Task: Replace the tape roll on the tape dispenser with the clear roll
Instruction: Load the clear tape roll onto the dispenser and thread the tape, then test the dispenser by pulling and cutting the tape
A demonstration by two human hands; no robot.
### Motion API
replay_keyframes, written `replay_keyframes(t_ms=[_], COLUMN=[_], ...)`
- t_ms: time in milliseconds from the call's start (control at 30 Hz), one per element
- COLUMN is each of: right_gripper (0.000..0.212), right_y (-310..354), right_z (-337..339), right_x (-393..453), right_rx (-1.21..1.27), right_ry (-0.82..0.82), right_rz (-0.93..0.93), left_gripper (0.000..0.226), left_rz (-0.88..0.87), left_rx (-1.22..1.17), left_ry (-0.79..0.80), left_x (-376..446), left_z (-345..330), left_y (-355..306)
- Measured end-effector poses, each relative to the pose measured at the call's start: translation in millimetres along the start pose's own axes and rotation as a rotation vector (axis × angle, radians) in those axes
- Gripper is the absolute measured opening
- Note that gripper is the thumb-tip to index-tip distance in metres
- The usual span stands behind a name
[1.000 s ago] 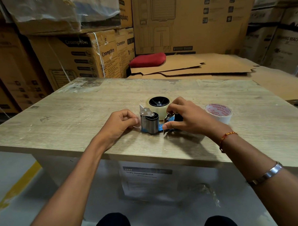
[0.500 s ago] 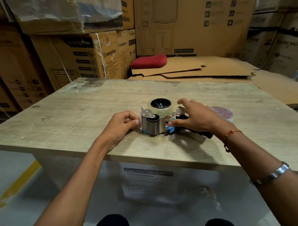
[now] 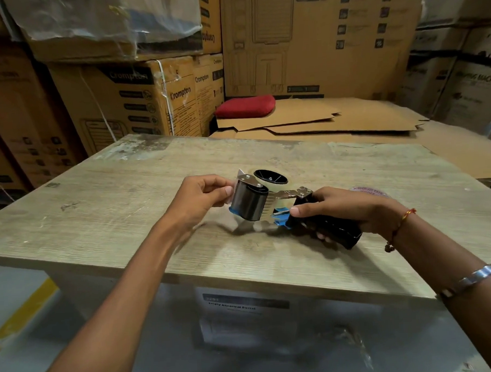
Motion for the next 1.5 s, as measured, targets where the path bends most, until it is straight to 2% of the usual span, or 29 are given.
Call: replay_keyframes(t_ms=[233, 333, 467, 533, 633, 833, 933, 1067, 1167, 1233, 1300, 1433, 1500], right_gripper=[0.056, 0.061, 0.046, 0.050, 0.056, 0.041, 0.039, 0.032, 0.039, 0.042, 0.043, 0.050, 0.052], right_y=[1.0, 4.1, 13.5, 21.3, 36.6, 74.5, 94.0, 115.3, 124.5, 127.9, 132.4, 142.5, 146.3], right_z=[24.9, 41.3, 55.5, 60.1, 63.8, 68.2, 72.0, 72.9, 72.6, 74.3, 76.5, 83.5, 87.3], right_x=[31.7, 53.4, 72.8, 76.5, 73.9, 43.8, 25.1, -0.2, -16.9, -24.2, -27.7, -28.7, -30.1], right_rx=[0.159, 0.187, 0.320, 0.362, 0.421, 0.514, 0.464, 0.540, 0.623, 0.613, 0.523, 0.264, 0.151], right_ry=[-0.013, -0.030, -0.023, -0.020, -0.013, -0.001, -0.064, -0.105, -0.037, -0.033, -0.063, -0.162, -0.196], right_rz=[0.097, 0.095, 0.098, 0.080, 0.031, -0.041, -0.054, 0.029, 0.049, 0.055, 0.084, 0.125, 0.146], left_gripper=[0.024, 0.016, 0.024, 0.026, 0.030, 0.044, 0.040, 0.033, 0.059, 0.065, 0.061, 0.051, 0.051], left_rz=[-0.035, -0.023, -0.018, -0.007, 0.072, 0.210, 0.261, 0.385, 0.578, 0.708, 0.796, 0.763, 0.748], left_rx=[-0.137, -0.169, -0.208, -0.161, -0.127, 0.096, 0.203, 0.128, 0.262, 0.219, 0.107, 0.161, 0.115], left_ry=[0.039, 0.008, -0.037, -0.053, -0.045, -0.038, -0.029, -0.095, -0.130, -0.112, -0.116, -0.161, -0.189], left_x=[49.6, 80.2, 112.6, 122.6, 133.3, 136.5, 133.3, 123.5, 113.8, 105.8, 99.4, 98.0, 98.4], left_z=[8.0, 10.8, 12.8, 15.8, 21.4, 40.9, 40.9, 30.2, 21.5, 11.8, 0.0, -13.3, -13.9], left_y=[1.1, 7.3, 8.1, 0.9, -17.6, -72.5, -99.7, -126.8, -142.5, -149.7, -153.0, -146.8, -142.7])
Point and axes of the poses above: each hand's wrist, its own x-axis towards the middle knuckle, its own z-axis out of the back of the hand, y = z × x, the point moved 4 cm from there along x, towards the middle knuckle, and after that the axes turned 8 degrees about y, right-handed, at the moved point
